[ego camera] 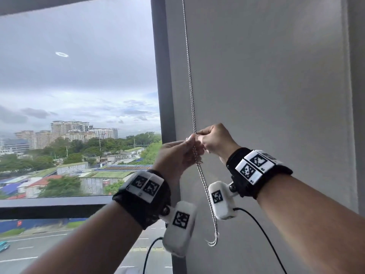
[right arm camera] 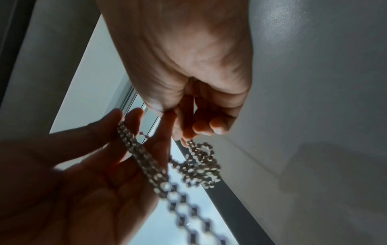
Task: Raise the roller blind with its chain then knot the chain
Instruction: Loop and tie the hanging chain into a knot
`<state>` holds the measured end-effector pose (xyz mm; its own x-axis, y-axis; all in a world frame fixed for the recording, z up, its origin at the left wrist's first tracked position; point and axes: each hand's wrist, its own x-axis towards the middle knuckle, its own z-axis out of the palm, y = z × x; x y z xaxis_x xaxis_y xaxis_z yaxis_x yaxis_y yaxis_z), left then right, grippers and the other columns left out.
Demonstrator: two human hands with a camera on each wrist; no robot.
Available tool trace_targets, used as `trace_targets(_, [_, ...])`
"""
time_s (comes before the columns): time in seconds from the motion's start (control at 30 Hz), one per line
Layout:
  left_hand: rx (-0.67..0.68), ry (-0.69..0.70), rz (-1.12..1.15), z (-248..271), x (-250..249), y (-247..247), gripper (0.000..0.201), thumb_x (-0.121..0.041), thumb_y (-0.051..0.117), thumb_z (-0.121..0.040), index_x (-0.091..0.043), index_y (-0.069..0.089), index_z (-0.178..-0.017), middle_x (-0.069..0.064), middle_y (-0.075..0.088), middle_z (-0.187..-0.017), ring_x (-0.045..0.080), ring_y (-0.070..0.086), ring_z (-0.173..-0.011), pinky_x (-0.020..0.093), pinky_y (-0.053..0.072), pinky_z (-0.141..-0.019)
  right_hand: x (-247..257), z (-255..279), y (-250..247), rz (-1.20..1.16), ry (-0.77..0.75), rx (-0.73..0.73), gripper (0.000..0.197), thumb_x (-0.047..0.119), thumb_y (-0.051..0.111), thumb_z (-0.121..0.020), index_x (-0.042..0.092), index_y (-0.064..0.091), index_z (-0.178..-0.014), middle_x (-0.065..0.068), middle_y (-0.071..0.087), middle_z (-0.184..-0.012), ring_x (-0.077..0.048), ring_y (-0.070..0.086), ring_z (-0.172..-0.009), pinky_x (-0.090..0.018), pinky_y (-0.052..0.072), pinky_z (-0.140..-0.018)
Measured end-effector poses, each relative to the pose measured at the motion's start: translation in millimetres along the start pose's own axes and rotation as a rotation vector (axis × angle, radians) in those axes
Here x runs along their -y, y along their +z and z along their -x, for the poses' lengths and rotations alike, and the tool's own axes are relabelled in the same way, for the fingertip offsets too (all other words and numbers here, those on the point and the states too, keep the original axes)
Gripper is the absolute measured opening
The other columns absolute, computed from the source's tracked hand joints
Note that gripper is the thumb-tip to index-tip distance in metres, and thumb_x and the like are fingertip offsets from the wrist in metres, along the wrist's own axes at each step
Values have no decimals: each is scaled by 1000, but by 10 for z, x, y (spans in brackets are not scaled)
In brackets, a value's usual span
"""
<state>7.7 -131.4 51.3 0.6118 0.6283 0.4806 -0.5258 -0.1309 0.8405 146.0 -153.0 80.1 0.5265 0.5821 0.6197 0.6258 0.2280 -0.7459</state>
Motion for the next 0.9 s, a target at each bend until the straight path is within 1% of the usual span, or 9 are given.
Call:
trace_targets(0.07, [-98, 0, -68, -101, -119, 86, 23, -16, 62, -87, 7, 66, -87, 20, 66, -78, 21, 64, -59, 24, 54, -55, 25, 27, -24, -50, 33, 21, 12, 15, 69, -83, 7, 76, -86, -11, 68, -65, -12, 53, -43, -24, 43, -45])
trace_targets(0.17, [-227, 37, -187, -253, -127, 135, 22, -17, 67, -83, 5, 69, -82, 21, 64, -79, 23, 59, -61, 22, 52, -50, 73, 99, -64, -160, 108, 62, 14, 10, 61, -90, 4, 72, -96, -13, 70, -69, -22, 62, -51, -31, 54, -49])
trace_targets(0.27, [-327, 115, -262, -349, -107, 127, 23, -20, 70, -80, 3, 73, -80, 6, 59, -55, 13, 47, -47, 19, 42, -51, 100, 183, -110, -256, 174, 120, 16, 19, 66, -91, 6, 68, -100, -19, 74, -76, -30, 70, -60, -37, 61, -56])
trace_targets(0.37, [-334, 111, -268, -367, -116, 161, 24, -23, 68, -82, 1, 72, -83, -10, 46, -32, 4, 37, -32, 13, 31, -39, 109, 214, -128, -283, 182, 148, 17, 20, 65, -91, 4, 68, -99, -21, 73, -80, -31, 71, -64, -41, 61, -61])
trace_targets(0.5, [-238, 65, -159, -371, -195, 245, 25, -22, 72, -79, 3, 72, -81, 7, 62, -56, 18, 51, -47, 21, 40, -45, 155, 230, -85, -342, 169, 156, 17, 14, 60, -93, 1, 71, -92, -21, 73, -82, -31, 70, -63, -39, 62, -61])
trace_targets(0.6, [-254, 33, -176, -425, -225, 248, 23, -24, 74, -76, -1, 73, -77, 10, 66, -68, 22, 57, -53, 26, 46, -49, 171, 281, -91, -440, 205, 264, 30, 21, 50, -97, 3, 70, -85, -20, 74, -83, -33, 71, -72, -46, 60, -75])
trace_targets(0.73, [-235, 20, -209, -424, -241, 164, 26, -22, 73, -78, 3, 71, -87, 12, 67, -74, 27, 60, -67, 36, 50, -64, 121, 350, -146, -526, 189, 394, 39, 32, 56, -94, -4, 67, -104, -22, 72, -87, -31, 68, -74, -41, 57, -73])
trace_targets(0.8, [-217, -6, -236, -416, -274, 107, 23, -16, 67, -82, 5, 68, -91, 13, 66, -76, 26, 58, -61, 32, 45, -59, 71, 363, -200, -425, 181, 368, 30, 22, 65, -90, -4, 66, -103, -20, 71, -87, -26, 67, -70, -40, 57, -71])
trace_targets(0.9, [-184, -25, -297, -404, -333, 65, 16, -6, 57, -84, 2, 66, -95, 14, 67, -80, 30, 63, -63, 33, 43, -63, -19, 315, -293, -16, 106, 296, 21, 17, 71, -84, 0, 72, -97, -6, 71, -77, -16, 61, -66, -29, 53, -62])
